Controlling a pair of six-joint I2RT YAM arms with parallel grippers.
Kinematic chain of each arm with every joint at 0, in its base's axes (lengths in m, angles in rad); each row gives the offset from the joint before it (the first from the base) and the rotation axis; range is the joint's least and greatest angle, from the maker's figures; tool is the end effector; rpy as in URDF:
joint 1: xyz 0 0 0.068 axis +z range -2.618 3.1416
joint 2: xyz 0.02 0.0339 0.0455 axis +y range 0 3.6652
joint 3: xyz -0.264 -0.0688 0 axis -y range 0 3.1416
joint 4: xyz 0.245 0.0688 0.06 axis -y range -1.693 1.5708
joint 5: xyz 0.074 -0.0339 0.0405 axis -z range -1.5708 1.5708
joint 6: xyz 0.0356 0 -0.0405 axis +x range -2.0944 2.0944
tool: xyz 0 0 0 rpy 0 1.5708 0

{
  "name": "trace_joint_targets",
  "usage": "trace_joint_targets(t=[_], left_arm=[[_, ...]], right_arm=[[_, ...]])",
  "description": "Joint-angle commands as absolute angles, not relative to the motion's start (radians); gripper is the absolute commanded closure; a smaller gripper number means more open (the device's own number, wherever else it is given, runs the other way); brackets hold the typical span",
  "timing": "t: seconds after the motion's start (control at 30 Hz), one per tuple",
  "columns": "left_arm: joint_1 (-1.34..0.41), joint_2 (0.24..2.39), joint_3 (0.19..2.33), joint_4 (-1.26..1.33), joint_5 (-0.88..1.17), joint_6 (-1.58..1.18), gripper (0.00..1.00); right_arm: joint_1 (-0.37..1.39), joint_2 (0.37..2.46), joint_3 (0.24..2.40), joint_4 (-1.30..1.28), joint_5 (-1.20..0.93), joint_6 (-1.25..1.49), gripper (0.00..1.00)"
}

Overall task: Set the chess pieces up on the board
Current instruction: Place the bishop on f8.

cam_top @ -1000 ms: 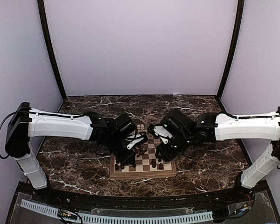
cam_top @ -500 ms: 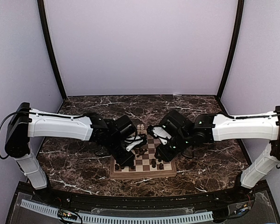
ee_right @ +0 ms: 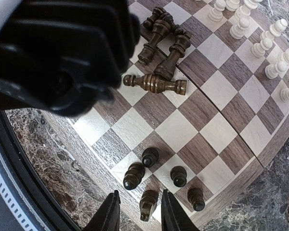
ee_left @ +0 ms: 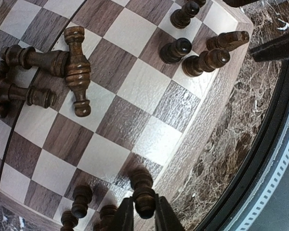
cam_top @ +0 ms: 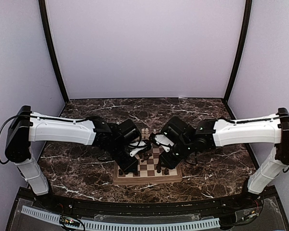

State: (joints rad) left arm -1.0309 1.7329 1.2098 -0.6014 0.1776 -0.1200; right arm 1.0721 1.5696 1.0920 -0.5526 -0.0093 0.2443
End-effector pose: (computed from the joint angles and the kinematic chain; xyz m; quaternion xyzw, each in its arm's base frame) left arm 0.1755 -0.3051 0.2053 0.4449 0.8637 -0.1925 0.1379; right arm 0.1534 0.2823 0.2242 -0.3887 0.8818 0.1669 0.2085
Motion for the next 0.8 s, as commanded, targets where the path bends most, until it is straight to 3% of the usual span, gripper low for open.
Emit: trace_joint_targets(t=[0.0,0.3,0.77], left_arm=[[-1.037,1.704,1.200,-0.623,0.189,-0.112,0.75],[-1.036,1.649,1.200,-0.596,0.175,-0.155,0.63],[-1.028,1.501,1.116,-0.550,0.074,-0.248,0.59]], right_arm=[[1.064,1.609,1.101,-0.540,-0.053,0.222,0.69],[1.064,1.645,1.121,-0.542,-0.061,0.216,0.69],[1.065,1.669,1.140,-0.551,-0.077,0.208,0.72]])
